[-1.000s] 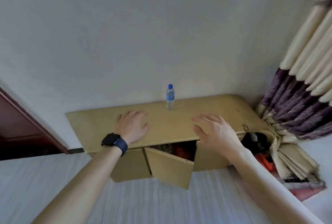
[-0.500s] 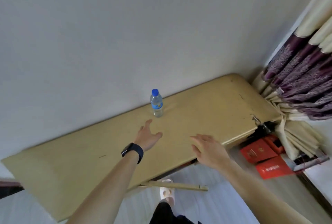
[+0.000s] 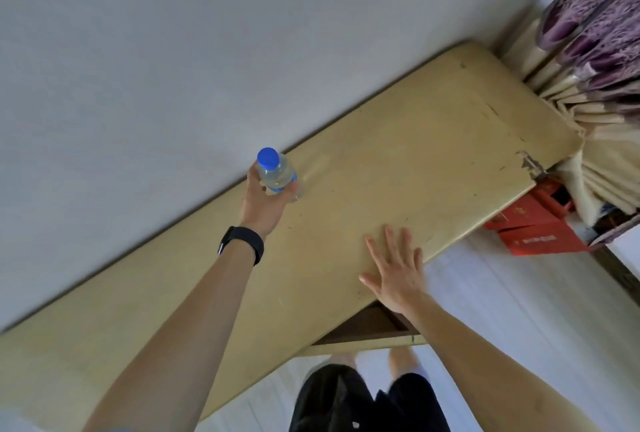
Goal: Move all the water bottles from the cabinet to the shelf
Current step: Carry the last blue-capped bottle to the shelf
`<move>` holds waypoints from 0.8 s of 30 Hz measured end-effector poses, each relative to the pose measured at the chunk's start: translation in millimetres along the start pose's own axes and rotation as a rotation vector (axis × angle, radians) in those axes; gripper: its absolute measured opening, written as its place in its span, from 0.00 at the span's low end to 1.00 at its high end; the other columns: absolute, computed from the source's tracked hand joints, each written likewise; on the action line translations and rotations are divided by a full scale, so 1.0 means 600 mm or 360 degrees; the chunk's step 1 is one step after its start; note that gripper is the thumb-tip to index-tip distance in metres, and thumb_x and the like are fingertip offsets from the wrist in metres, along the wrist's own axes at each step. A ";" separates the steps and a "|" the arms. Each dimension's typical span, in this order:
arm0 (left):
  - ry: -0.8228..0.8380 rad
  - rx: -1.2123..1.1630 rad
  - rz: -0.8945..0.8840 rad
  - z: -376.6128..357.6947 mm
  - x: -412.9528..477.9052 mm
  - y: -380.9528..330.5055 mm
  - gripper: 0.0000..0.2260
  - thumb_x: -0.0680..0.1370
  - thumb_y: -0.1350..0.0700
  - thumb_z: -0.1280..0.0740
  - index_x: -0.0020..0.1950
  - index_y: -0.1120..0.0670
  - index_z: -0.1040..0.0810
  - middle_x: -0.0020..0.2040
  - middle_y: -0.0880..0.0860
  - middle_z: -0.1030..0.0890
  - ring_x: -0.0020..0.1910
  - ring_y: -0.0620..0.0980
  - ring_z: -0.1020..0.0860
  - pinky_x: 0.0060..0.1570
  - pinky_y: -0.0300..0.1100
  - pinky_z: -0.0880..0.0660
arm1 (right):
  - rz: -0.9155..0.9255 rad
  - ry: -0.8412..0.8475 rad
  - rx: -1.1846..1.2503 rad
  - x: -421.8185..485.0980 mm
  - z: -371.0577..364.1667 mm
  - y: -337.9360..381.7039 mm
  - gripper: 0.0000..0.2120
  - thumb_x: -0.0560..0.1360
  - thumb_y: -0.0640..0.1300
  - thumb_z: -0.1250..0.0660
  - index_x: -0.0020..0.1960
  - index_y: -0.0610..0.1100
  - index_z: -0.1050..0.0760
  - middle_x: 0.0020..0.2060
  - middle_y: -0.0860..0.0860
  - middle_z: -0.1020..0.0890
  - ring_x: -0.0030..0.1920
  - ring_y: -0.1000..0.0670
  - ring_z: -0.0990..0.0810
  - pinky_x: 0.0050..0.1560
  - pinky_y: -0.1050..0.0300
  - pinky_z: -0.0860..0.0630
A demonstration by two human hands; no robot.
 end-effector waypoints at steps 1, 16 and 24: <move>-0.0007 0.0002 -0.0003 -0.002 0.005 0.003 0.27 0.70 0.43 0.25 0.64 0.37 0.34 0.57 0.33 0.26 0.62 0.43 0.26 0.57 0.43 0.28 | 0.0017 -0.0031 -0.0013 0.003 -0.004 -0.004 0.41 0.74 0.74 0.55 0.74 0.62 0.76 0.73 0.50 0.77 0.72 0.39 0.78 0.71 0.33 0.66; 0.0758 0.0122 -0.0050 -0.163 -0.182 -0.046 0.20 0.68 0.42 0.22 0.57 0.39 0.23 0.48 0.36 0.17 0.45 0.34 0.19 0.37 0.27 0.27 | -0.0278 -0.0187 0.2069 -0.187 0.224 -0.078 0.27 0.70 0.73 0.38 0.60 0.58 0.24 0.60 0.57 0.18 0.55 0.55 0.17 0.59 0.51 0.24; 0.1774 0.0555 -0.0262 -0.423 -0.455 -0.092 0.23 0.65 0.40 0.22 0.58 0.43 0.20 0.53 0.44 0.16 0.53 0.44 0.18 0.54 0.43 0.21 | -0.0510 -0.0792 0.2357 -0.482 0.223 -0.219 0.23 0.69 0.68 0.32 0.58 0.56 0.21 0.53 0.55 0.15 0.47 0.54 0.16 0.46 0.54 0.24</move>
Point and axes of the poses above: each hand's wrist, its own x-axis towards the middle knuckle, its own z-axis out of the back of the hand, y = z × x, the point moved 10 cm from there along x, towards the middle knuckle
